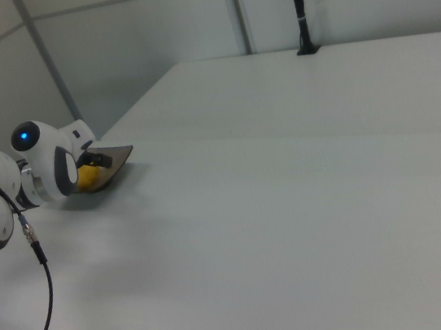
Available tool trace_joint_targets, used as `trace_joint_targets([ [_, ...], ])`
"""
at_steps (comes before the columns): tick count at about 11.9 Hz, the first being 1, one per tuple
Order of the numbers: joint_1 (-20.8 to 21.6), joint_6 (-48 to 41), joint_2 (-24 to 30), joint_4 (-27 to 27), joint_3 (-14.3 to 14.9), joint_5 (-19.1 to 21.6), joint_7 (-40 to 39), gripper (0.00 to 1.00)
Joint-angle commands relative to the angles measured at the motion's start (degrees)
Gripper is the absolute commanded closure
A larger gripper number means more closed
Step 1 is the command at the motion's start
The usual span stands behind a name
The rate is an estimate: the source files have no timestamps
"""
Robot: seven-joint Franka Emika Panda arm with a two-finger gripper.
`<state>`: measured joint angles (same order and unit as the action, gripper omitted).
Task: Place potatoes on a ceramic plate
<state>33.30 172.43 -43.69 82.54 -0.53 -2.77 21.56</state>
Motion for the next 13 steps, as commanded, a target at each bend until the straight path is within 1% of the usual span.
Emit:
trace_joint_targets([
  [1,-0.08,0.37,4.30,3.30,0.44,-0.83,0.50,0.00],
  [2,-0.08,0.28,7.45,7.59,0.62,-0.92,0.42,0.00],
  [3,-0.60,-1.81,11.40,11.03,0.71,-0.92,0.41,0.00],
  [4,-1.65,-7.84,15.53,12.97,0.71,-1.01,0.41,0.00],
  [9,-6.31,-50.44,31.80,12.91,0.62,-0.92,0.33,0.00],
  [11,-7.45,-64.69,37.95,12.91,0.88,-0.22,-2.29,0.00],
  [13,-10.88,-75.88,43.84,13.25,0.88,1.53,-3.63,0.00],
])
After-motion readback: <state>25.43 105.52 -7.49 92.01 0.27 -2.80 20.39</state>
